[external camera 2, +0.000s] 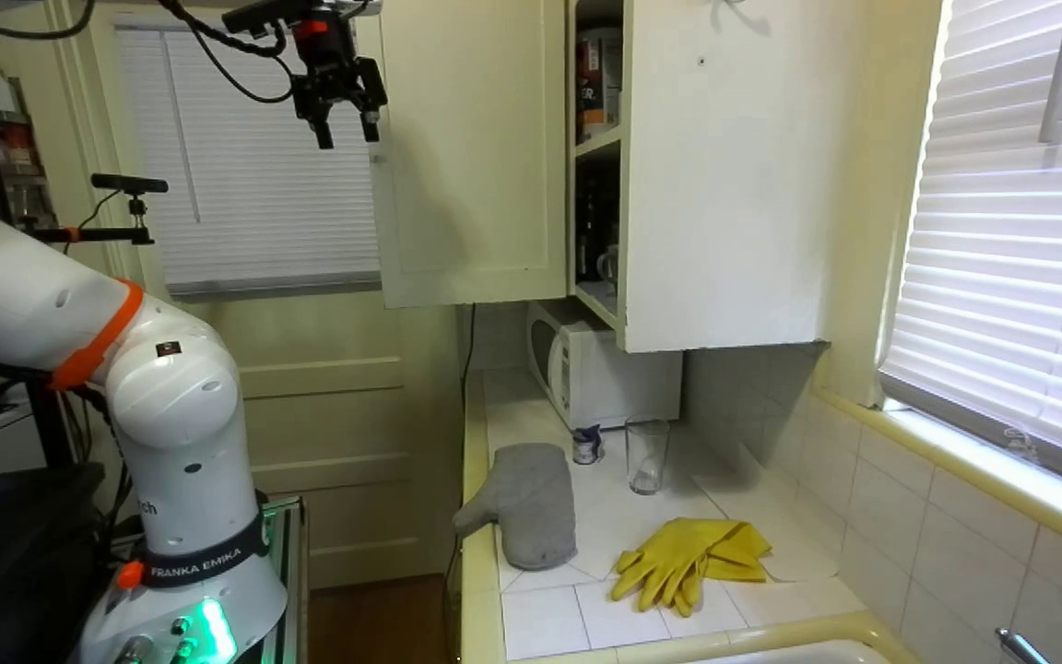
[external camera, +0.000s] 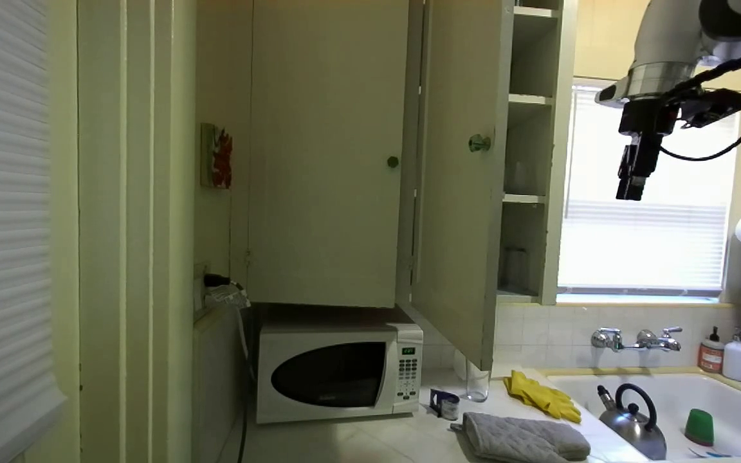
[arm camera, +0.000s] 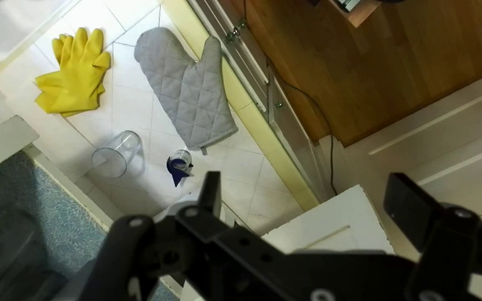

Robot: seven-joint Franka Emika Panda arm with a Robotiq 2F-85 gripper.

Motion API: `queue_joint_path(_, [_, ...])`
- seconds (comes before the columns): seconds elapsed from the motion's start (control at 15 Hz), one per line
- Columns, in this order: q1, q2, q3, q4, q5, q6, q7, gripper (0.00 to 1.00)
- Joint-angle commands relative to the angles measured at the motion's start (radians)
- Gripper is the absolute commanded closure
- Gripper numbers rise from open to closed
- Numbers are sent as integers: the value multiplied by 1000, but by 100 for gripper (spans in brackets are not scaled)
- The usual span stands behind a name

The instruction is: Close the open upper cabinet door.

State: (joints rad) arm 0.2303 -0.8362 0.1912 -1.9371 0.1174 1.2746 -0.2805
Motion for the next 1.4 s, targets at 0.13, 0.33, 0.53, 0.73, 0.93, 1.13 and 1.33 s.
queue_joint_path(0.13, [53, 115, 62, 191, -34, 95, -65, 0])
queue_joint_path(0.33, [75, 196, 121, 376, -64, 77, -116, 0])
queue_joint_path(0.53, [101, 255, 162, 549, -108, 55, -191, 0])
queue_joint_path(0.73, [96, 309, 212, 696, -96, 68, -278, 0])
queue_joint_path(0.93, [136, 386, 274, 820, -107, 83, -324, 0])
queue_joint_path(1.13, [145, 457, 350, 911, -115, 98, -387, 0])
queue_joint_path(1.33, [153, 514, 407, 967, -122, 132, -473, 0])
